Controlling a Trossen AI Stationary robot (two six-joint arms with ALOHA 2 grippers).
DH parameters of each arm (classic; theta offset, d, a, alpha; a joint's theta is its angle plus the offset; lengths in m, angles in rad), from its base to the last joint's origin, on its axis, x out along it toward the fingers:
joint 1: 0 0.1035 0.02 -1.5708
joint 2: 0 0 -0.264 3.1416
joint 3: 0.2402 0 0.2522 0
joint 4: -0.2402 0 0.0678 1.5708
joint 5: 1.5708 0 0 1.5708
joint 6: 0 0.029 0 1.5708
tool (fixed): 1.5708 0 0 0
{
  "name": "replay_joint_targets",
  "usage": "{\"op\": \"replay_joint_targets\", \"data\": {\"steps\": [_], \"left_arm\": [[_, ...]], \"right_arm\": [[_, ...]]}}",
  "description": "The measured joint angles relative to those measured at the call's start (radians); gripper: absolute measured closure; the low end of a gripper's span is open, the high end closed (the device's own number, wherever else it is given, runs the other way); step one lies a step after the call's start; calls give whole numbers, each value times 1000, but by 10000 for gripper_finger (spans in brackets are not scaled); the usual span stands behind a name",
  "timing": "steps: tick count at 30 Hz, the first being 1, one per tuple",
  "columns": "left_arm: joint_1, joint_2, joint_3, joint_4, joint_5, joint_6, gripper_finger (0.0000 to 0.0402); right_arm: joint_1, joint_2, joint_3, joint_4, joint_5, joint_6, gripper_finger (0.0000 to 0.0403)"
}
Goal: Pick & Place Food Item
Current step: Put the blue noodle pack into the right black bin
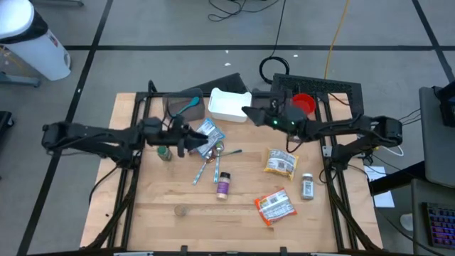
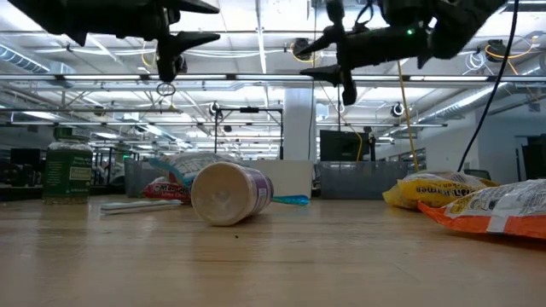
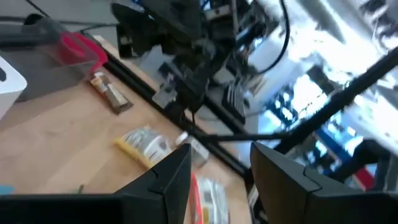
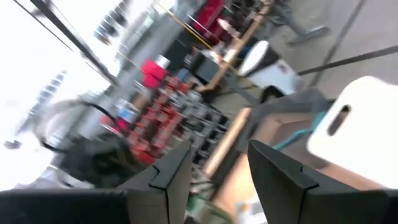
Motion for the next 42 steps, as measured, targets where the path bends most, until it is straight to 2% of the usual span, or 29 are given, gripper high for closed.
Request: {"op": "replay_joint_targets", "data": {"steps": [7,11,17,20,27,33,38,42], "left_arm": [[-53,134,-7,358,-182,11,231],[-53,196,-5,523,-202,-22,231],[-121,258,52,481,-173,-14,231],[-171,295,110,440,-181,28,231],[-281,375,314,206,-242,41,231],[-392,411,494,-67,-292,12,231],[-468,411,648,-476,-422,14,231],[-483,410,767,-761,-495,-42,231]], "right_arm": [[83,0,-105,238,0,66,250],[157,0,-105,305,-21,-9,250],[295,0,-42,315,-126,-148,250],[378,0,15,251,-162,-196,250],[596,0,132,-121,-141,-296,250],[762,0,137,-312,84,-270,250],[851,0,137,-393,254,-273,250],[870,0,137,-410,296,-273,250]]}}
